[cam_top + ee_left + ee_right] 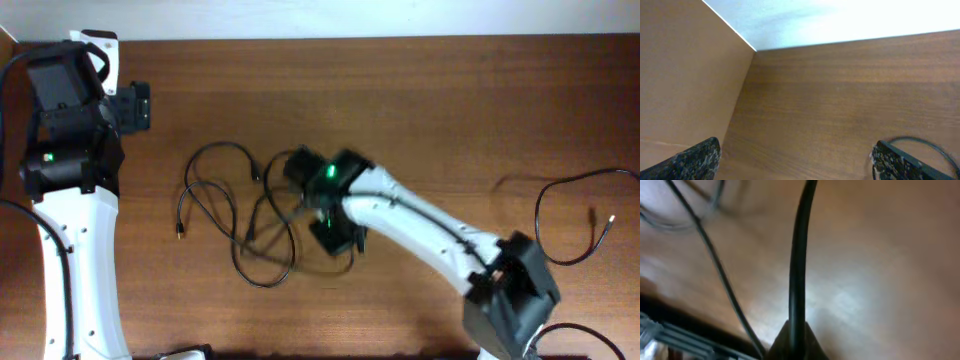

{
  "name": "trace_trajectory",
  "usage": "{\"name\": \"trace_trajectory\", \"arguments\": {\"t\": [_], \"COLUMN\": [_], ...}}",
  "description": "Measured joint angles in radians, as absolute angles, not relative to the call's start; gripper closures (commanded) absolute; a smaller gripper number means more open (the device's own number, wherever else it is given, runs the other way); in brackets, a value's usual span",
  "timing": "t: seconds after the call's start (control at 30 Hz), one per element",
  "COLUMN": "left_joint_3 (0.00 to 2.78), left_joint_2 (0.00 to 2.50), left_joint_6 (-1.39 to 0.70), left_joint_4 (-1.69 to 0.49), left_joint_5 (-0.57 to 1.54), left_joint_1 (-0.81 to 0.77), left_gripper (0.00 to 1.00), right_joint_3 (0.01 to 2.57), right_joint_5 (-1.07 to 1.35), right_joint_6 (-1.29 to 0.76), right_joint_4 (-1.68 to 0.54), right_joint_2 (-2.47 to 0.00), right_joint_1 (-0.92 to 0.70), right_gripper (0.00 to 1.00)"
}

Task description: Untangle cables

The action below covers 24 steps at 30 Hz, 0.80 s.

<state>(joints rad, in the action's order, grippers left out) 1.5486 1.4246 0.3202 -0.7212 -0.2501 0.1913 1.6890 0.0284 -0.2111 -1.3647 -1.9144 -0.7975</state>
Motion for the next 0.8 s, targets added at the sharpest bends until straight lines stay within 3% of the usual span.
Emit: {"name": "trace_trajectory", "arguments": {"t": [0.17,0.27,0.33,0.47,0.57,0.67,0.7,0.77,0.8], "left_joint_3": [1.549,1.549,1.549,1.549,1.549,1.549,1.549,1.549,1.549], "left_joint_2": [1.425,1.425,1.425,1.425,1.425,1.425,1.425,1.425,1.425], "left_joint_6": [0.318,0.318,0.318,0.318,0.318,0.318,0.318,0.318,0.318], "left_joint_4": [-0.733,-0.74,-0.741,-0.744,-0.744,-0.749,-0.756,-0.767,-0.77], "left_joint_5": [-0.2,-0.189,-0.19,-0.186,-0.186,-0.186,-0.186,-0.173,-0.155], "left_joint_1": [0.191,0.19,0.191,0.191,0.191,0.191,0.191,0.191,0.191], "left_gripper": [0.02,0.02,0.02,0.02,0.02,0.02,0.02,0.02,0.02], "right_joint_3": [2.511,2.834,2.867,2.757,2.69,2.655,2.651,2.651,2.651], "right_joint_5": [-0.075,-0.112,-0.064,0.157,0.357,0.567,0.592,0.624,0.635], "right_joint_6": [-0.205,-0.199,-0.202,-0.203,-0.209,-0.174,-0.168,-0.15,-0.137], "right_joint_4": [-1.593,-1.666,-1.667,-1.601,-1.6,-1.6,-1.6,-1.6,-1.6], "right_joint_2": [-1.895,-1.868,-1.866,-1.88,-1.934,-2.014,-2.021,-2.022,-2.022], "right_joint_1": [-0.469,-0.073,0.275,0.751,0.986,1.059,1.049,1.024,1.008], "right_gripper": [0.96,0.96,0.96,0.96,0.96,0.96,0.82,0.39,0.26]}}
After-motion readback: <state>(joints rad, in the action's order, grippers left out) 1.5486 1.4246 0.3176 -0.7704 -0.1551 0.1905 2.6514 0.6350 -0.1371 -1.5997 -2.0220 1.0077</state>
